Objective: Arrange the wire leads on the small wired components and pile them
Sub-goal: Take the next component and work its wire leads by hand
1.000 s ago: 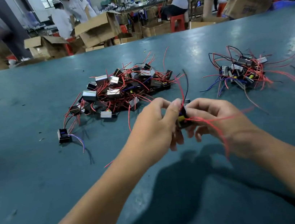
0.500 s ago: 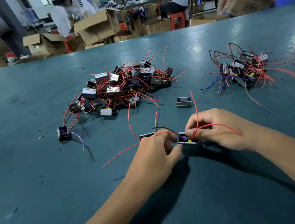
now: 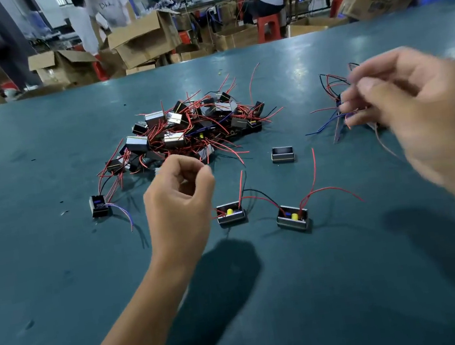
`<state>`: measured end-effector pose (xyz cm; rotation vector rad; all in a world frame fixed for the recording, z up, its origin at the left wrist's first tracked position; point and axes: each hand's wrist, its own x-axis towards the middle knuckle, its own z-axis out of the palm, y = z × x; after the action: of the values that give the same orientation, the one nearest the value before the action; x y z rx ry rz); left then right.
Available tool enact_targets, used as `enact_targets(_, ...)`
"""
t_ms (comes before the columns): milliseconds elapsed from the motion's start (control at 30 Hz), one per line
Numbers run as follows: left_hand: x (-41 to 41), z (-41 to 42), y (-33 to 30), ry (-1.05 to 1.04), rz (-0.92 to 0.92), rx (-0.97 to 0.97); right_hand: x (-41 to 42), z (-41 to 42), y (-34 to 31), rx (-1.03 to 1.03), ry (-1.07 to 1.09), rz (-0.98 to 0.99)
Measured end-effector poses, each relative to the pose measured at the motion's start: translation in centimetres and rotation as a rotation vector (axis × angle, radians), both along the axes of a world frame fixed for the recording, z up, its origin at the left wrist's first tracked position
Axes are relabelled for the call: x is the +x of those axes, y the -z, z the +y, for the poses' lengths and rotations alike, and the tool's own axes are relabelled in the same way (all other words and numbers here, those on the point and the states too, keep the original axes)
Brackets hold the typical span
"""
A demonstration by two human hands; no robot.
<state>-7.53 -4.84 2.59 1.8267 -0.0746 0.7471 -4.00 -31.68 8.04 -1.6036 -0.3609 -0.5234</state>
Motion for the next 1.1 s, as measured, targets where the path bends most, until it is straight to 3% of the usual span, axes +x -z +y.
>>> enact_targets(100,0.0,-0.8,0.7,0.104,0.046,-0.012,-3.3,4.8,1.6,-0.202,-0.23,0.051)
enact_targets(267,0.7,-0.4,2.1,0.085,0.125,0.369,-3.6,6.6,5.3,-0.703,-0.099,0.138)
enact_targets(467,1.3,0.1,2.8,0.148,0.304,0.593,-2.7,5.4,6.0,-0.911,-0.067,0.214)
enact_targets(733,1.2,0.7,2.8,0.227,0.345,0.583,-2.2,5.4,7.5,-0.762,0.004,0.25)
enact_targets(1100,1.0,0.5,2.5,0.276,0.394,0.532,-1.7,4.5,7.8,-0.942,-0.155,0.12)
